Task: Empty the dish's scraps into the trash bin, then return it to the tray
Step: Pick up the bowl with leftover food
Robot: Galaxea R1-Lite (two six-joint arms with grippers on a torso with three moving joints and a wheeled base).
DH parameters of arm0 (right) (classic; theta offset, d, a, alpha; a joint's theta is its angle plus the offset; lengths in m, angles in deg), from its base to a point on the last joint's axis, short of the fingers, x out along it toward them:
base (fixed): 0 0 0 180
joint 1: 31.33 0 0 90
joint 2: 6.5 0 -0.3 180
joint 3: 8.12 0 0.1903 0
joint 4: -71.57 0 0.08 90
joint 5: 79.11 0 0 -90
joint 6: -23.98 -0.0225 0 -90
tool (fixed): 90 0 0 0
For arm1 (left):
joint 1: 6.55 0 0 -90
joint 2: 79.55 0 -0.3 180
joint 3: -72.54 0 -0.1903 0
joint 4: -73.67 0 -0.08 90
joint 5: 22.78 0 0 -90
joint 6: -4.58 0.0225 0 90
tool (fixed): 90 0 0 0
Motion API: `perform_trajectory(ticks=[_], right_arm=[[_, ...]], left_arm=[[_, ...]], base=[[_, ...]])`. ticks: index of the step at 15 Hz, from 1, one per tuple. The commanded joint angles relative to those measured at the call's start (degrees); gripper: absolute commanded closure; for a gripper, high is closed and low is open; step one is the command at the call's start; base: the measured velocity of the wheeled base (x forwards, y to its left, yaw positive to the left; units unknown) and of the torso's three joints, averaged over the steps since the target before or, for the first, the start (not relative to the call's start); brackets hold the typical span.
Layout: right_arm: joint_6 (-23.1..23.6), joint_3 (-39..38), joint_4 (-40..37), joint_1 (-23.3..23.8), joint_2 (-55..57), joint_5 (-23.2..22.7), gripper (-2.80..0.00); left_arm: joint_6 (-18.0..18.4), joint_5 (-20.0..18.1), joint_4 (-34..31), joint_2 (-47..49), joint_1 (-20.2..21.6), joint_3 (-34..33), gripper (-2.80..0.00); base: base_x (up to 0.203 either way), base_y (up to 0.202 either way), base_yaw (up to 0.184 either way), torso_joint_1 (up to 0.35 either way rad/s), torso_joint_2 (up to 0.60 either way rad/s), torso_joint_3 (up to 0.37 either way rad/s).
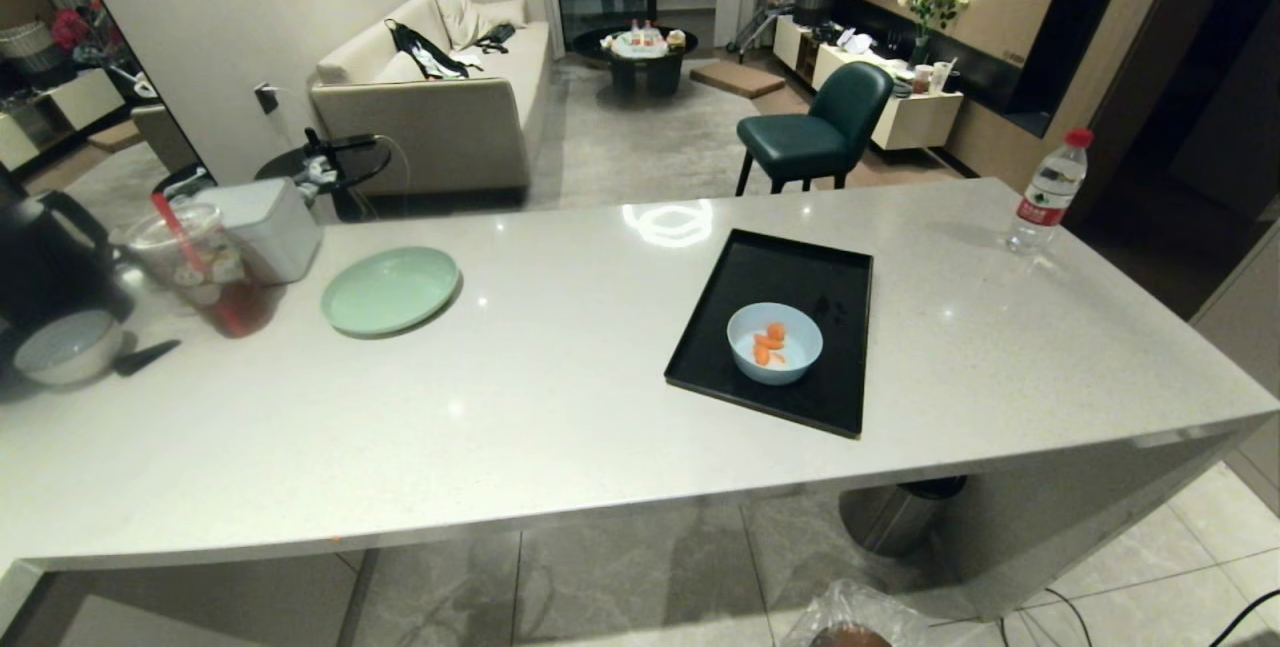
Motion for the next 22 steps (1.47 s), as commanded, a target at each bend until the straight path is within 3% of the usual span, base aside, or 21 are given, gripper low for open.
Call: perform_trajectory(ticks=[1,6,9,12,16,22], right_arm=[[0.0,0.0,0.1,0.0,0.1,0.0,0.0],[1.3,0.0,0.1,0.0,0.1,0.0,0.0],[4.8,0.0,1.3,0.0,0.1,-1.1,0.0],[5.1,8.6,-1.4,0.0,1.7,-11.0,0.0],[7.6,16.4,-3.9,0.0,17.7,-19.7,0.0],[11.3,27.6,-3.9,-1.5,52.0,-22.8,0.0]], left_arm=[[0.0,0.0,0.0,0.1,0.0,0.0,0.0],[0.0,0.0,0.0,0.0,-0.1,0.0,0.0],[0.0,0.0,0.0,0.1,-0.1,0.0,0.0],[0.0,0.0,0.0,0.1,-0.1,0.0,0.0],[0.0,0.0,0.0,0.0,0.0,0.0,0.0],[0.0,0.0,0.0,0.1,0.0,0.0,0.0]], base=[[0.0,0.0,0.0,0.0,0.0,0.0],[0.0,0.0,0.0,0.0,0.0,0.0],[0.0,0.0,0.0,0.0,0.0,0.0],[0.0,0.0,0.0,0.0,0.0,0.0],[0.0,0.0,0.0,0.0,0.0,0.0],[0.0,0.0,0.0,0.0,0.0,0.0]])
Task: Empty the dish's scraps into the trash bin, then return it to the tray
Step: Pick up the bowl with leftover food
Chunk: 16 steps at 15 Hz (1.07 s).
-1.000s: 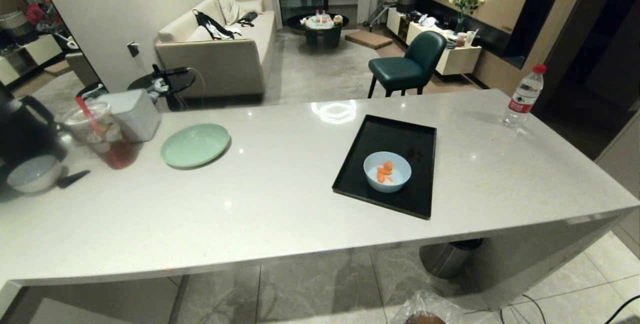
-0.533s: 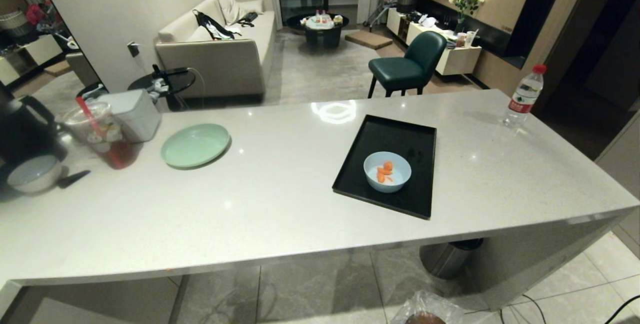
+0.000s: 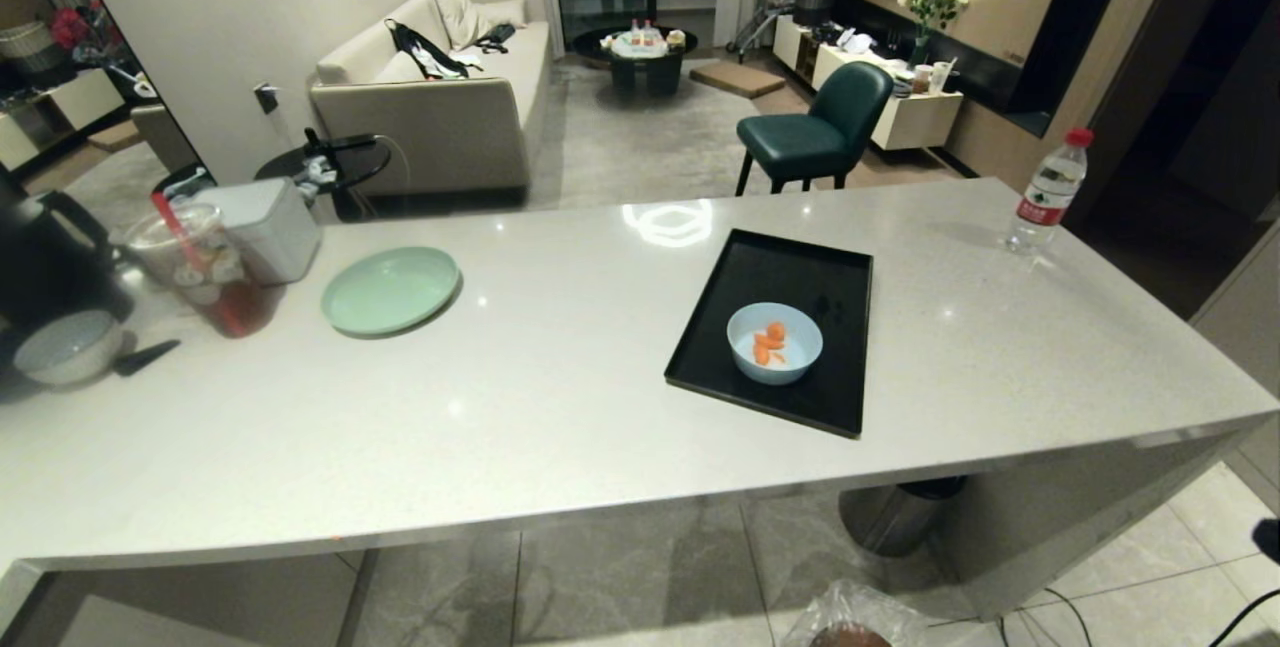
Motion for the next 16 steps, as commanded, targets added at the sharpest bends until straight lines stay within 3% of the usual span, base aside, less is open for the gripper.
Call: perform_trajectory(ticks=[1,4,6,8,12,16], right_arm=[[0.5,5.6,0.0,-2.2,18.8,0.0,0.0],[-1.0,14.1,0.0,-11.4,31.3,5.5,0.0],[-8.1,21.5,-0.4,-18.8,38.5,12.2,0.0],[-13.9,27.4,-0.7,-22.8,46.7,19.6,0.0],[-20.7,40.5,-2.8,-24.5,59.7,24.9,0.0],[-31.7,59.9,-17.0,-24.7,68.6,27.7,0.0]], left_arm=[[0.0,0.0,0.0,0.0,0.0,0.0,0.0],[0.0,0.0,0.0,0.0,0.0,0.0,0.0],[0.0,0.0,0.1,0.0,0.0,0.0,0.0],[0.0,0.0,0.0,0.0,0.0,0.0,0.0],[0.0,0.0,0.0,0.1,0.0,0.0,0.0],[0.0,0.0,0.1,0.0,0.0,0.0,0.0]], base=[[0.0,0.0,0.0,0.0,0.0,0.0],[0.0,0.0,0.0,0.0,0.0,0.0],[0.0,0.0,0.0,0.0,0.0,0.0],[0.0,0.0,0.0,0.0,0.0,0.0],[0.0,0.0,0.0,0.0,0.0,0.0],[0.0,0.0,0.0,0.0,0.0,0.0]])
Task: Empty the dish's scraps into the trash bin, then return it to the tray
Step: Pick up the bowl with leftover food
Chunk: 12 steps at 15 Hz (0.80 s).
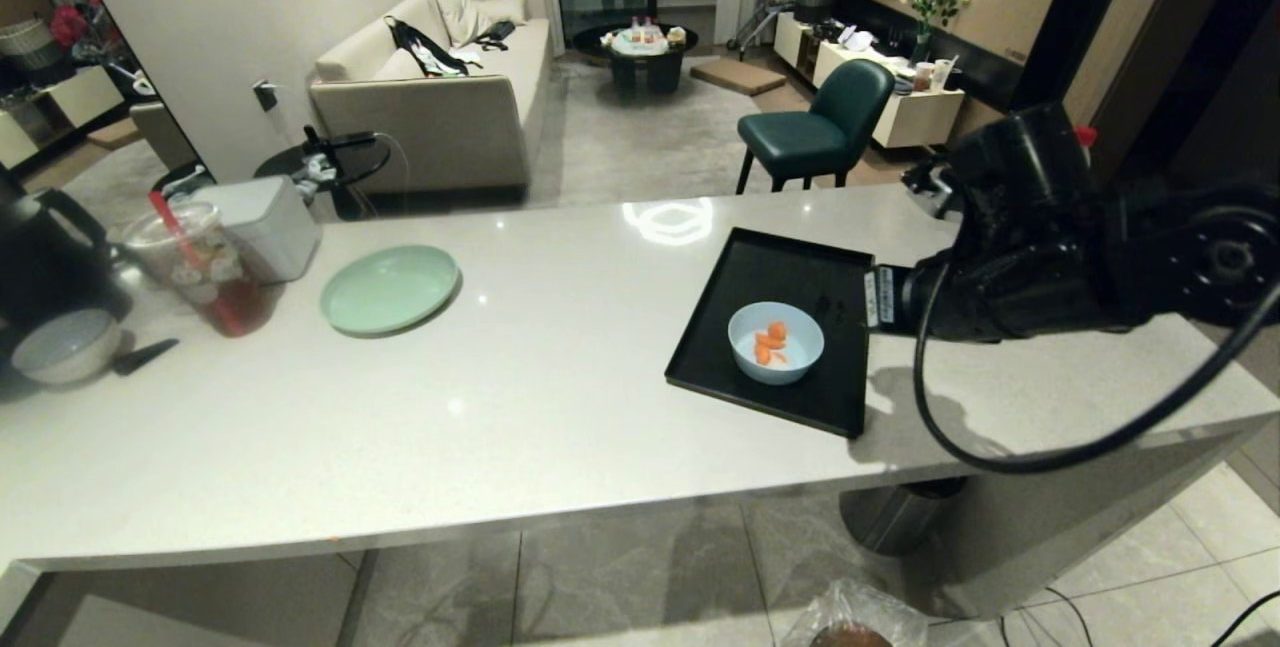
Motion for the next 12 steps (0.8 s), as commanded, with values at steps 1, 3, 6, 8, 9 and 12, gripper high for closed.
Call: perform_trajectory(ticks=[1,3,6,8,9,12], right_arm=[[-6.4,11.9,-8.8,0.0,8.3,0.9,0.0],[-13.2,19.3,-15.8,0.0,13.2,1.4,0.0],[-16.5,21.0,-18.1,0.8,16.6,2.1,0.0],[-16.7,21.1,-17.7,1.4,18.4,2.3,0.0],[-17.3,21.7,-17.7,1.7,19.1,2.3,0.0],[-19.9,25.2,-18.1,2.1,21.7,2.3,-2.8]], left_arm=[[0.0,0.0,0.0,0.0,0.0,0.0,0.0],[0.0,0.0,0.0,0.0,0.0,0.0,0.0],[0.0,0.0,0.0,0.1,0.0,0.0,0.0],[0.0,0.0,0.0,0.1,0.0,0.0,0.0],[0.0,0.0,0.0,0.0,0.0,0.0,0.0],[0.0,0.0,0.0,0.1,0.0,0.0,0.0]], base=[[0.0,0.0,0.0,0.0,0.0,0.0],[0.0,0.0,0.0,0.0,0.0,0.0],[0.0,0.0,0.0,0.0,0.0,0.0],[0.0,0.0,0.0,0.0,0.0,0.0],[0.0,0.0,0.0,0.0,0.0,0.0],[0.0,0.0,0.0,0.0,0.0,0.0]])
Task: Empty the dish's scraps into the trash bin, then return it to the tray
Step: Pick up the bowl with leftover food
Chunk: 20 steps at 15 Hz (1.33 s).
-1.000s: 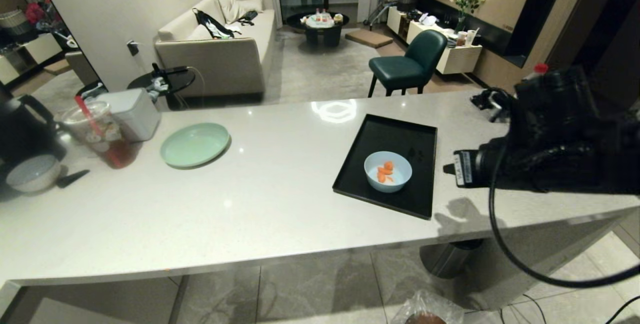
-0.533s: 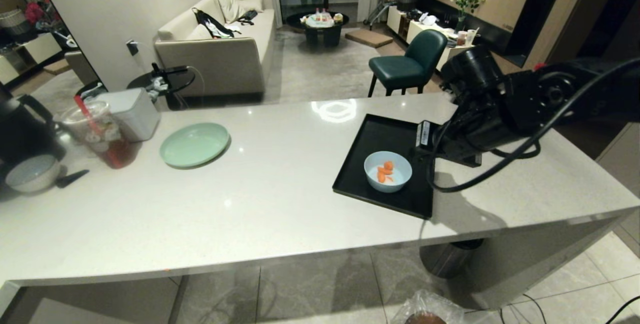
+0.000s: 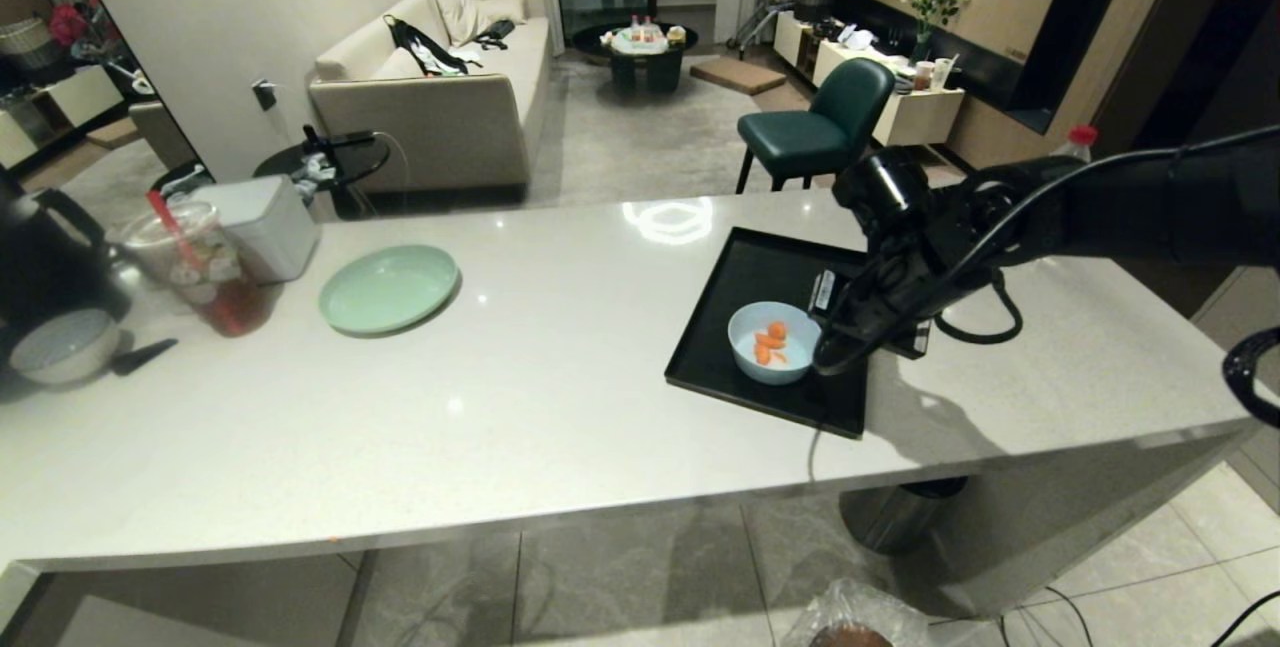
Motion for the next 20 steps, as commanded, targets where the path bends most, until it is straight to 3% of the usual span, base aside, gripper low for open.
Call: perform_trajectory(ticks=[1,4,9,12,14,20], right_arm=[[-0.6,1.6,0.3,0.3,2.4,0.0,-2.8],[-3.1,2.4,-0.4,0.3,1.5,0.1,-2.8],[-3.2,3.9,-1.9,-0.4,-1.2,1.9,-2.8],[-3.3,3.8,-3.4,-3.1,-3.8,3.5,-2.8],[-3.3,3.5,-4.6,-4.1,-3.8,6.5,-2.8],[-4.3,4.5,-4.1,-3.7,1.6,6.6,-2.8]], left_arm=[[0.0,0.0,0.0,0.0,-0.1,0.0,0.0],[0.0,0.0,0.0,0.0,0.0,0.0,0.0],[0.0,0.0,0.0,0.1,0.0,0.0,0.0],[0.0,0.0,0.0,0.0,0.0,0.0,0.0],[0.0,0.0,0.0,0.0,0.0,0.0,0.0],[0.0,0.0,0.0,0.0,-0.1,0.0,0.0]], base=[[0.0,0.0,0.0,0.0,0.0,0.0],[0.0,0.0,0.0,0.0,0.0,0.0],[0.0,0.0,0.0,0.0,0.0,0.0],[0.0,0.0,0.0,0.0,0.0,0.0],[0.0,0.0,0.0,0.0,0.0,0.0],[0.0,0.0,0.0,0.0,0.0,0.0]])
